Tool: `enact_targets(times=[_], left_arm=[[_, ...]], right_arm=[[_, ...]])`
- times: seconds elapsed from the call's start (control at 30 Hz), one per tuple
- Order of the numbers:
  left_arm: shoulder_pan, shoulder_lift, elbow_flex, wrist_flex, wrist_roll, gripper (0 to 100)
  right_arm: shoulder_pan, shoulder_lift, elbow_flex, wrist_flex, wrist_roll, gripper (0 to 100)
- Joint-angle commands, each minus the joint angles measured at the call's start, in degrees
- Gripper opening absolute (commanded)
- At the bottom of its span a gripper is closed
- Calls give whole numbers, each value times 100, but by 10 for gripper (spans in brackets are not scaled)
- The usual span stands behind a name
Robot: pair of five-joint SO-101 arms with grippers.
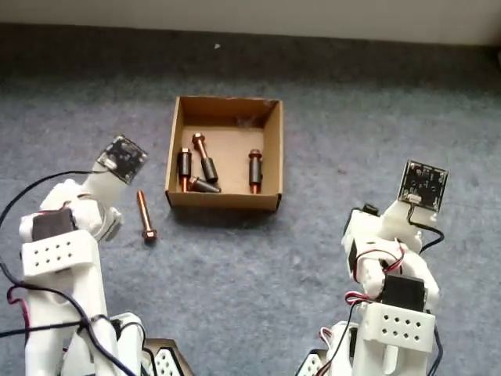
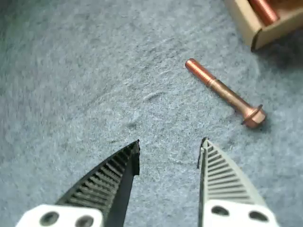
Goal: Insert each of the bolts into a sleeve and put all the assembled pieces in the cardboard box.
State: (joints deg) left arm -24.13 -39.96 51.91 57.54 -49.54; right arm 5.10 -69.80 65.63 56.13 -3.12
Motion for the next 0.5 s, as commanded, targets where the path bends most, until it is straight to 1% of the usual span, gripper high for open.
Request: enact_targets(times=[0.0, 0.1, 0.17, 0.33, 0.47], left_arm=[[101, 840, -637, 44, -2347, 225], [303, 1262, -901, 44, -2927, 225], [497, 1516, -1086, 44, -3103, 225], [980, 2167, -1455, 44, -3147, 225], [1235, 2765, -1710, 35, -3156, 225]], right_arm=[[-31, 48, -66, -13, 70, 6], [-31, 48, -57, -84, 70, 6], [-31, 57, -22, -119, 70, 6], [-31, 57, 48, -119, 79, 6], [-31, 57, 48, -119, 79, 6]])
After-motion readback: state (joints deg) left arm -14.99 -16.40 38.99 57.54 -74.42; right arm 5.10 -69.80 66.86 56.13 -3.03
